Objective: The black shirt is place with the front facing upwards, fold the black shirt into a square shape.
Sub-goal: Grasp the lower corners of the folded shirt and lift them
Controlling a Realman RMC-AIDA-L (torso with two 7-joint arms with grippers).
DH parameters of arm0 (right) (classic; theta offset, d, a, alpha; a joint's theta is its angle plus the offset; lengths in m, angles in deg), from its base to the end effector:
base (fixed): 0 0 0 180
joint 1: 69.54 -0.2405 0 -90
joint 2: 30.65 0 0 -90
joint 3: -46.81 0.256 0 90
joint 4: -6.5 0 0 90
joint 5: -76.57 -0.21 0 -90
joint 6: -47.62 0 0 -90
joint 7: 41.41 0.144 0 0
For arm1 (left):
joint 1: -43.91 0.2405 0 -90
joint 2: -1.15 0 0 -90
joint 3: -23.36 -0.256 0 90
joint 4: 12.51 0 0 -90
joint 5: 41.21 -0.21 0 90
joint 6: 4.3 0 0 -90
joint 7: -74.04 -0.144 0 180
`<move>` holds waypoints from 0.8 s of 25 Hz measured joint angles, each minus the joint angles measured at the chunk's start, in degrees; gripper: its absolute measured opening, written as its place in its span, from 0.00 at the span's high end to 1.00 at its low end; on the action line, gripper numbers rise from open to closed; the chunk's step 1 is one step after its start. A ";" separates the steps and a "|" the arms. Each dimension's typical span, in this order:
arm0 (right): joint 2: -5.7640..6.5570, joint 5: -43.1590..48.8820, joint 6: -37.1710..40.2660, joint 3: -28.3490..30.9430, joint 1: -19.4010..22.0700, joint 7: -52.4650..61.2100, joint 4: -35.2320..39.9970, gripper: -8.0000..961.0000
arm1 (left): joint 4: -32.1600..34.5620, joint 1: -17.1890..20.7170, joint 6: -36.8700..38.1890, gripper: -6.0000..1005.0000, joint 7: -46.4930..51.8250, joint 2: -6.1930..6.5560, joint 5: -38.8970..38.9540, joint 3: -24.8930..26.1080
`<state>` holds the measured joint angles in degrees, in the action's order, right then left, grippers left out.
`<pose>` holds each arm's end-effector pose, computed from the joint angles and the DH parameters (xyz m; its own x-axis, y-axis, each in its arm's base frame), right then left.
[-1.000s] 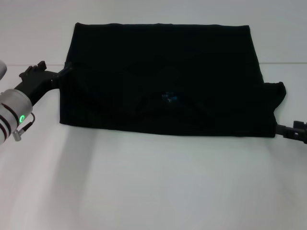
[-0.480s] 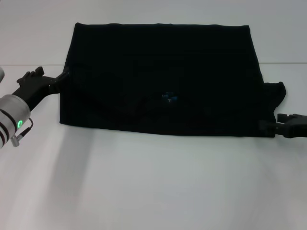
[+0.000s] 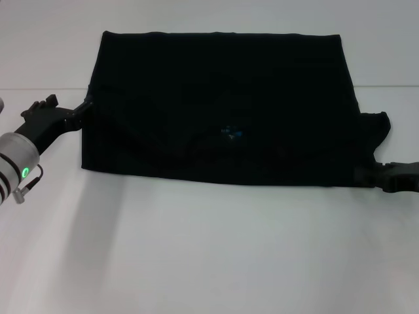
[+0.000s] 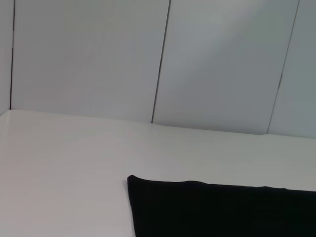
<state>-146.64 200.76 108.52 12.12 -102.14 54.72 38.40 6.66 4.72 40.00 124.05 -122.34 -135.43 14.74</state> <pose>0.3339 0.3746 0.0195 0.6200 -0.6286 -0.4695 -0.7837 -0.4676 -0.4090 -0.3205 0.4078 0.0012 0.6059 0.2680 0.7491 0.7950 -0.1693 -0.5825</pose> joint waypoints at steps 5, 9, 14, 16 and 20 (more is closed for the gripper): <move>0.16 0.00 0.14 0.06 0.13 0.05 0.00 0.55 | 0.00 0.09 0.00 0.18 0.06 -0.08 0.00 -0.21; 0.16 -0.07 0.18 0.18 0.13 -0.09 0.00 0.71 | 0.06 0.65 0.02 0.18 3.34 0.39 -0.48 -1.97; 0.52 -0.10 0.59 0.31 0.28 0.06 0.00 0.89 | 0.53 2.92 1.73 0.18 12.00 2.53 -0.62 -8.64; 0.68 -0.11 1.06 0.42 0.53 0.07 0.00 0.95 | 0.64 3.79 2.87 0.18 14.54 3.34 -0.63 -10.58; 0.87 -0.29 1.84 0.49 0.77 0.09 0.25 0.98 | 1.73 5.50 4.77 0.18 20.38 4.83 -0.64 -15.54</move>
<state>-145.77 200.47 110.36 12.61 -101.37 54.82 38.65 8.39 10.22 44.77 144.43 -117.51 -136.07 -0.79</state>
